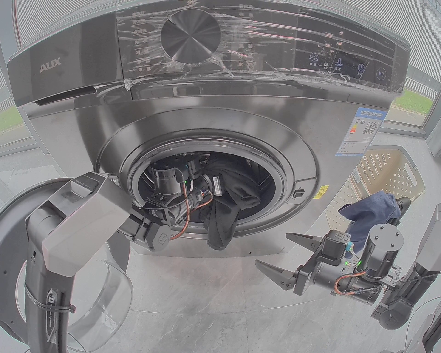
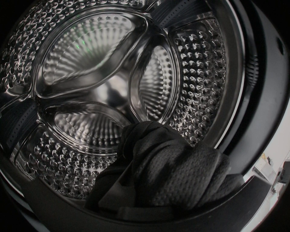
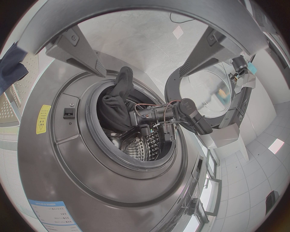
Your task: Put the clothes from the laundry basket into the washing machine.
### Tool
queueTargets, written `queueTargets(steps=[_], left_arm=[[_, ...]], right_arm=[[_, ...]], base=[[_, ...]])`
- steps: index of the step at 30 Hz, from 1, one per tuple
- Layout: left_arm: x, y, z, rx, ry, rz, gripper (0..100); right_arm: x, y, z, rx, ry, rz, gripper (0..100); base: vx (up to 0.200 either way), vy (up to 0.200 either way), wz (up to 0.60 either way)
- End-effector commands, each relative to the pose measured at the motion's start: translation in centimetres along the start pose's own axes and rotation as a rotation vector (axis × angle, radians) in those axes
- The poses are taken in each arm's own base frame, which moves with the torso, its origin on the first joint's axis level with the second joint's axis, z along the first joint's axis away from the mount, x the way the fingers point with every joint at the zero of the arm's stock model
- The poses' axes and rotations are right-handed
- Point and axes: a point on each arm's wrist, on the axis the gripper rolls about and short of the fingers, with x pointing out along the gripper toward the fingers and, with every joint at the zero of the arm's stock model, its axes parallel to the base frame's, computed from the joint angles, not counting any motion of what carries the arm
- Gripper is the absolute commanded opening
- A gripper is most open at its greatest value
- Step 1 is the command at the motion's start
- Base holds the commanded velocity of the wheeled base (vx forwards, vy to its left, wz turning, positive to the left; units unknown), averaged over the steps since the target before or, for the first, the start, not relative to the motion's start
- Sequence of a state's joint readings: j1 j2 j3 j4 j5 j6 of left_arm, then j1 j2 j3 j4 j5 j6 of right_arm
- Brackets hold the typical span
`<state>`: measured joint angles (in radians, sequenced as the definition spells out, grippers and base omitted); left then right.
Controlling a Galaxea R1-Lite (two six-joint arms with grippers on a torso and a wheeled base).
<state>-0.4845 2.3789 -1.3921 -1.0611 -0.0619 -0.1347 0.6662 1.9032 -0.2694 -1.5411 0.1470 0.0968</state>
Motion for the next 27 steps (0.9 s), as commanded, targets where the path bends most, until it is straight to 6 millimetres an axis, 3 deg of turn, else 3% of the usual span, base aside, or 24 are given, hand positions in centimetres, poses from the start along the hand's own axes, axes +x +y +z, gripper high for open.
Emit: queueTargets(steps=[1,12,13,18,20,27], left_arm=[[2.0,1.6,-0.7,0.002,-0.018,0.038,0],[3.6,1.9,-0.4,-0.019,-0.06,0.086,0],[3.6,1.8,-0.3,-0.024,-0.058,0.084,100],[2.7,1.1,0.3,-0.079,-0.02,0.106,100],[1.0,0.3,0.8,-0.103,0.081,0.104,100],[-1.8,-1.6,-0.3,-0.111,0.241,0.05,100]], right_arm=[[0.0,0.0,-0.1,0.001,0.005,0.001,100],[0.1,0.0,-0.2,0.001,0.007,0.002,100],[0.1,0.0,-0.2,0.001,0.007,0.002,100],[0.1,0.0,-0.2,0.001,0.007,0.002,100],[0.1,0.0,-0.2,0.001,0.007,0.002,100],[0.1,0.2,-0.2,0.001,0.006,0.008,100]], base=[[0.0,0.0,0.0],[0.0,0.0,0.0],[0.0,0.0,0.0],[0.0,0.0,0.0],[0.0,0.0,0.0],[0.0,0.0,0.0]])
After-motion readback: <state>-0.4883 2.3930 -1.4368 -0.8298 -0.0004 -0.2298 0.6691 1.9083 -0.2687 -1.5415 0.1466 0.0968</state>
